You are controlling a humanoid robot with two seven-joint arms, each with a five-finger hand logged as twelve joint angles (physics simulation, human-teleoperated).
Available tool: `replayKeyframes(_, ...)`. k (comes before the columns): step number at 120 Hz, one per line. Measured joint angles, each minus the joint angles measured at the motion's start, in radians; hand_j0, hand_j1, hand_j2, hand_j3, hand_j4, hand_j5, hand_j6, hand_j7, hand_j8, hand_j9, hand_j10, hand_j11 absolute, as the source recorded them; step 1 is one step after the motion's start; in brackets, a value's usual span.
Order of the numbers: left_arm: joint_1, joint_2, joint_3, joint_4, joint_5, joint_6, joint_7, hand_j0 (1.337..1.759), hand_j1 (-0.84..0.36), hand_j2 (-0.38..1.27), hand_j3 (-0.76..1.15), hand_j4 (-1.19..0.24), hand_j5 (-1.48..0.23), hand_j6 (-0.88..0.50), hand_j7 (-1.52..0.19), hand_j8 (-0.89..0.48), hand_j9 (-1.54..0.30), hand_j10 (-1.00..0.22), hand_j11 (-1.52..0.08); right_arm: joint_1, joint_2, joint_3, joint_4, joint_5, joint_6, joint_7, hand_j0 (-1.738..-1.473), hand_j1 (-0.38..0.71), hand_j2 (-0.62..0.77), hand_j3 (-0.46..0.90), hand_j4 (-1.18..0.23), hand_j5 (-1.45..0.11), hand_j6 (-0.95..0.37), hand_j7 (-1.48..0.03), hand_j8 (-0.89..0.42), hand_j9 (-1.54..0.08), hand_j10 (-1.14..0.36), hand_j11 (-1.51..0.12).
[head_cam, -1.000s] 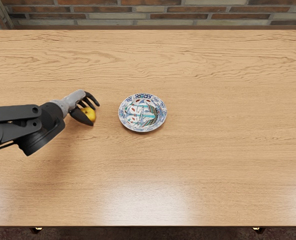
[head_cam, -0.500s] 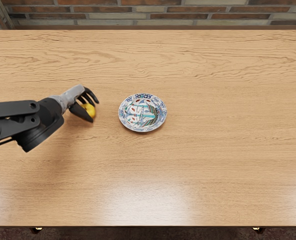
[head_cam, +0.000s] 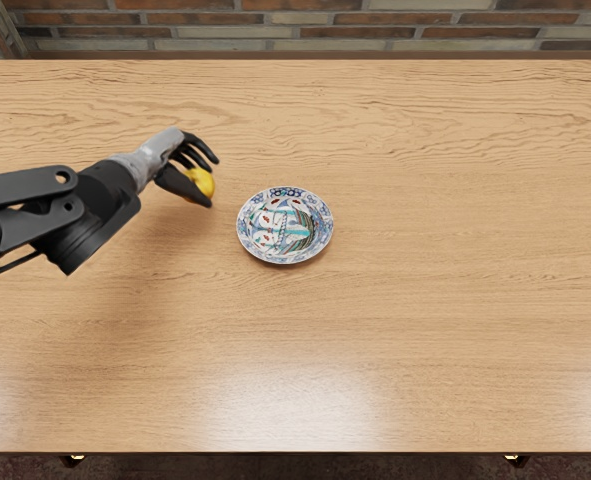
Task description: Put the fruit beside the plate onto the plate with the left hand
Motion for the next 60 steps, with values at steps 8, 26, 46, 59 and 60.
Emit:
replayKeyframes(8,0.003,-0.027,-0.023,0.001,0.001,0.001,0.001,1.657,-0.28,0.34,0.0,-0.6,-0.8,-0.58,-0.78,-0.48,-0.79,-0.62,-0.79,0.0,0.0,0.0,0.0,0.0,0.0,0.0,-1.658,-0.33,0.0,0.0,-0.02,-0.02,-0.02,-0.02,-0.02,-0.02,-0.02,-0.02)
replayKeyframes(26,0.001,-0.087,-0.053,0.003,-0.001,0.001,-0.001,1.658,-0.29,0.38,0.0,-0.59,-0.8,-0.58,-0.79,-0.48,-0.79,-0.62,-0.79,0.0,0.0,0.0,0.0,0.0,0.0,0.0,-1.658,-0.33,0.0,0.0,-0.02,-0.02,-0.02,-0.02,-0.02,-0.02,-0.02,-0.02)
replayKeyframes(46,-0.003,-0.151,-0.06,0.01,-0.001,0.001,-0.001,1.658,-0.3,0.38,0.0,-0.59,-0.81,-0.57,-0.79,-0.48,-0.79,-0.61,-0.79,0.0,0.0,0.0,0.0,0.0,0.0,0.0,-1.658,-0.33,0.0,0.0,-0.02,-0.02,-0.02,-0.02,-0.02,-0.02,-0.02,-0.02)
replayKeyframes(59,-0.002,-0.17,-0.059,0.014,0.0,0.001,-0.001,1.658,-0.3,0.37,0.0,-0.6,-0.81,-0.56,-0.8,-0.47,-0.79,-0.6,-0.79,0.0,0.0,0.0,0.0,0.0,0.0,0.0,-1.658,-0.33,0.0,0.0,-0.02,-0.02,-0.02,-0.02,-0.02,-0.02,-0.02,-0.02)
replayKeyframes(60,-0.002,-0.171,-0.059,0.014,0.0,0.002,-0.001,1.658,-0.3,0.37,0.0,-0.6,-0.81,-0.56,-0.8,-0.47,-0.79,-0.59,-0.79,0.0,0.0,0.0,0.0,0.0,0.0,0.0,-1.658,-0.33,0.0,0.0,-0.02,-0.02,-0.02,-0.02,-0.02,-0.02,-0.02,-0.02)
